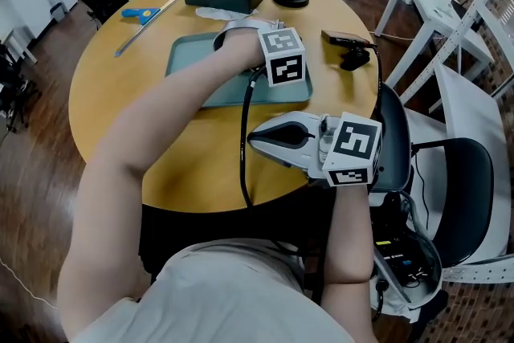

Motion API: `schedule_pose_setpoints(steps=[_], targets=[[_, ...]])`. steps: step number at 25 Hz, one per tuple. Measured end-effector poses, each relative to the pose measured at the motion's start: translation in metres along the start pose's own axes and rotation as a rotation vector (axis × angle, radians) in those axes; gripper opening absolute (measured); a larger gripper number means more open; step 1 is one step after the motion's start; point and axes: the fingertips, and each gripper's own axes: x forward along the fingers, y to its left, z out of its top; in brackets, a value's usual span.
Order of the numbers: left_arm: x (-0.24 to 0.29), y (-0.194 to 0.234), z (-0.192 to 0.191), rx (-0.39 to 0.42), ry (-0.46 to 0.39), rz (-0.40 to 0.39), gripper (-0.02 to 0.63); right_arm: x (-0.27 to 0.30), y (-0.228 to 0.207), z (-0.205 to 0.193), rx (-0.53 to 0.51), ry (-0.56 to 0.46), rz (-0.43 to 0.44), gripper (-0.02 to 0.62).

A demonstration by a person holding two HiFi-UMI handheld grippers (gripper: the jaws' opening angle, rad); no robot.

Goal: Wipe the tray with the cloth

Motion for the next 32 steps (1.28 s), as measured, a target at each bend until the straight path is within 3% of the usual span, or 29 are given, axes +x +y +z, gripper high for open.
schedule_pose_setpoints(steps=[12, 15, 17, 23, 29, 32], targets=[[-0.076, -0.069, 0.034, -0.049, -0.099, -0.331, 0.064, 0.001, 0.0, -0.003, 0.01, 0.002, -0.002, 0.002], [-0.083, -0.077, 0.038, -0.069, -0.116, -0.377, 0.064, 0.0, 0.0, -0.003, 0.008, 0.004, -0.002, 0.002], [-0.083, -0.074, 0.035, -0.09, -0.126, -0.367, 0.064, 0.0, 0.0, -0.003, 0.008, 0.004, -0.002, 0.002], [-0.101, -0.034, -0.005, -0.195, -0.143, -0.177, 0.064, 0.001, -0.002, -0.005, 0.011, 0.005, -0.002, 0.002], [-0.158, 0.015, -0.088, -0.275, -0.09, 0.14, 0.063, 0.0, -0.004, -0.006, 0.017, 0.004, -0.009, 0.002], [-0.199, 0.036, -0.139, -0.254, 0.001, 0.337, 0.063, 0.004, -0.006, -0.005, 0.02, 0.001, -0.02, 0.002]])
